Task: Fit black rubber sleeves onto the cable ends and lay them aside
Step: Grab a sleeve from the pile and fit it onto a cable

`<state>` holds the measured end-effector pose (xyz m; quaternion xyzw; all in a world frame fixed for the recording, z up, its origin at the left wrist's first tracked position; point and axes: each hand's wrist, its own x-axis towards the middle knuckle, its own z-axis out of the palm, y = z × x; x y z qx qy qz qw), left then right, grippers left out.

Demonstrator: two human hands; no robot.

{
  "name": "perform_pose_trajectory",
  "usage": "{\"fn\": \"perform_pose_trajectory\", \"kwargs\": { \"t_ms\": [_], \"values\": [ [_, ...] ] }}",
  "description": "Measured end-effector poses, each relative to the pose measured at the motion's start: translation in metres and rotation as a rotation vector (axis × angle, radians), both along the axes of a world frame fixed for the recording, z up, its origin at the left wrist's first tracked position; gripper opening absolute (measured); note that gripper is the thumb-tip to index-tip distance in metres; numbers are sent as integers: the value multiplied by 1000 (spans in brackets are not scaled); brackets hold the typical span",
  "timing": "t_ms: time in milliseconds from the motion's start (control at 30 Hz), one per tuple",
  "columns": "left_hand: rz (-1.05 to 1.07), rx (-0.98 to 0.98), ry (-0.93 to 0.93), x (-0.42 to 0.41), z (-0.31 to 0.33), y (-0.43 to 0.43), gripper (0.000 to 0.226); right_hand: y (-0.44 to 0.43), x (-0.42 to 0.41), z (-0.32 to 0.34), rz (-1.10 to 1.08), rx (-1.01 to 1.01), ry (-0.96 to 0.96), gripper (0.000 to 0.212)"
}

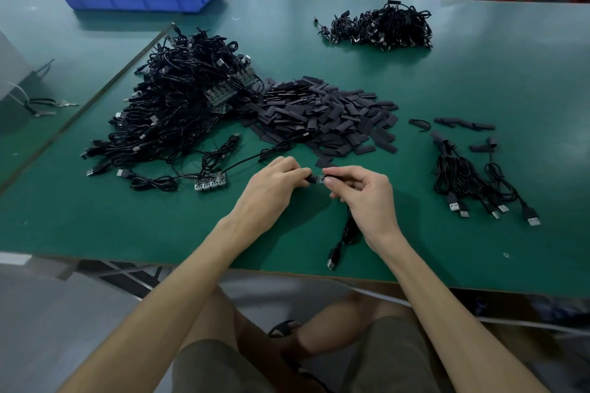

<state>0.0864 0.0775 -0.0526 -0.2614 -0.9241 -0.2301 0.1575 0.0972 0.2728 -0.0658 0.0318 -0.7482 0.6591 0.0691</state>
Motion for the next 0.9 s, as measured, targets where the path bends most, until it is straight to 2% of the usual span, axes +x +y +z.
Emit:
{"fn": "perform_pose_trajectory", "kwargs": {
  "t_ms": [600,900],
  "values": [
    [-21,-25,15,-1,-1,3,20,1,1,-1,-4,-133,-20,15],
    [-42,-20,27,-2,-3,1,17,0,2,0,18,-119,-11,16]
  ]
}}
